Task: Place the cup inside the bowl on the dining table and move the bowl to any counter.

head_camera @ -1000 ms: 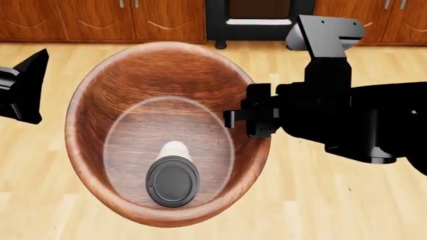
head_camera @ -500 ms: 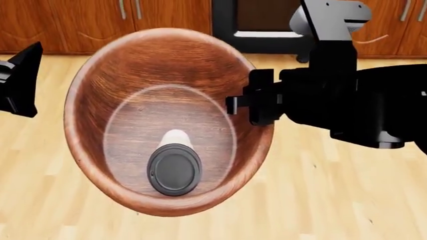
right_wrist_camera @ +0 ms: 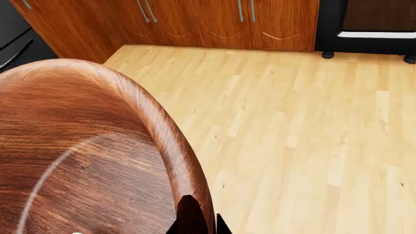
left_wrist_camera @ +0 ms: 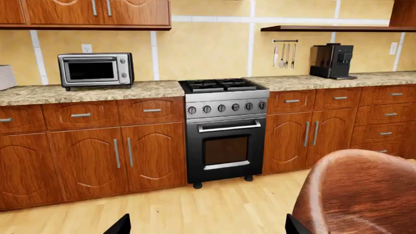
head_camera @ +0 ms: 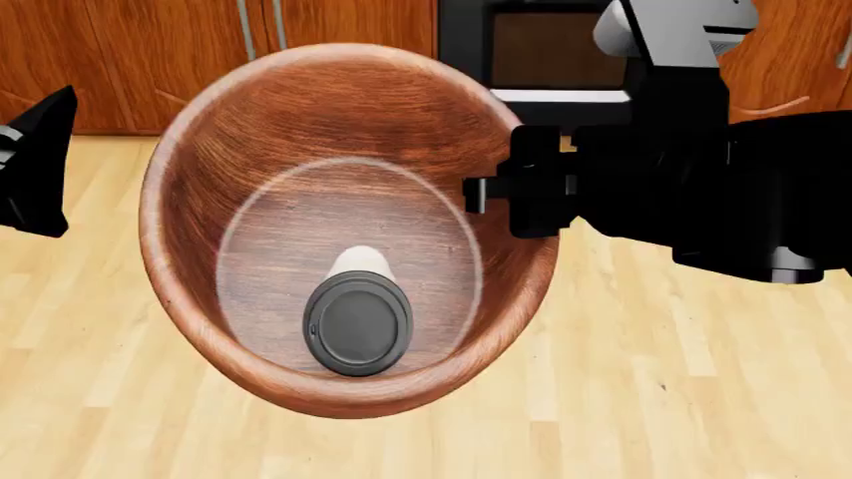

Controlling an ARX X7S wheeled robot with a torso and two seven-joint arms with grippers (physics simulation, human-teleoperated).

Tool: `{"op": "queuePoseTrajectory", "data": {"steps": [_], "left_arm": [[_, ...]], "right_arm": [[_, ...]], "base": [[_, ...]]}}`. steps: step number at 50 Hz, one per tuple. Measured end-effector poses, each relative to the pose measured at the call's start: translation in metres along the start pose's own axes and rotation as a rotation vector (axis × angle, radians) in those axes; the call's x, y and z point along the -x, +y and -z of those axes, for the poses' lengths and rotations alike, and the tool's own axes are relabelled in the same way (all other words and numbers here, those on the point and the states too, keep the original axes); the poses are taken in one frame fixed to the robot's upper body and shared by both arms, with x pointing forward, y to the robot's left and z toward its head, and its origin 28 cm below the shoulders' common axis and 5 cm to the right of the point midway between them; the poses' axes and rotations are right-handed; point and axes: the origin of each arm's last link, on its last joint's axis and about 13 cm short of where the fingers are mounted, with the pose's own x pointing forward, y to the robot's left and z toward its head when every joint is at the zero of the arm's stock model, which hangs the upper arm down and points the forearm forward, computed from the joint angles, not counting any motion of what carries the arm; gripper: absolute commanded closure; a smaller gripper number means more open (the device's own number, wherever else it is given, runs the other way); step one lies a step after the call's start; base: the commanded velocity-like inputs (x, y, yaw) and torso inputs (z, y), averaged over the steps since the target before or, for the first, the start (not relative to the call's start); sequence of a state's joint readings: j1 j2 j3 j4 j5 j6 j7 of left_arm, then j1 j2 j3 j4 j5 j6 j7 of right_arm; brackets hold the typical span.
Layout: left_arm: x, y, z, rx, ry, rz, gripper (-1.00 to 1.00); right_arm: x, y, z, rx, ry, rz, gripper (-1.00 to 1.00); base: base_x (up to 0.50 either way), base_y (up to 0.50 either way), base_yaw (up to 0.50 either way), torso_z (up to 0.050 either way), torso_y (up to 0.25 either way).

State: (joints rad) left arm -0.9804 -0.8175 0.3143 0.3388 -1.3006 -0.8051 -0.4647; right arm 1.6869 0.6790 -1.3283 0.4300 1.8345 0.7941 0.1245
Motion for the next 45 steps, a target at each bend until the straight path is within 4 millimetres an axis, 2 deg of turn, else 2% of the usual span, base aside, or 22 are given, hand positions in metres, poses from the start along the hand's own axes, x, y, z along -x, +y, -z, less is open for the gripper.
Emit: {"op": "queuePoseTrajectory", "data": {"steps": [15,45], "left_arm": [[0.0012,0.0,0.0005,-0.002,-0.001,-0.001,-1.0],[0.0019,-0.0006,0.0042,0.001,0.006,-0.001,-1.0]], "right_arm": [[0.004,-0.0004,-0.0059,-0.003,-0.017,0.008,1.0],[0.0036,-0.0017,-0.0043,0.002,-0.019,0.021,1.0]], "base": [[0.5,0.16,0.0,0.0,0.001],[0.5,0.16,0.0,0.0,0.002]]}}
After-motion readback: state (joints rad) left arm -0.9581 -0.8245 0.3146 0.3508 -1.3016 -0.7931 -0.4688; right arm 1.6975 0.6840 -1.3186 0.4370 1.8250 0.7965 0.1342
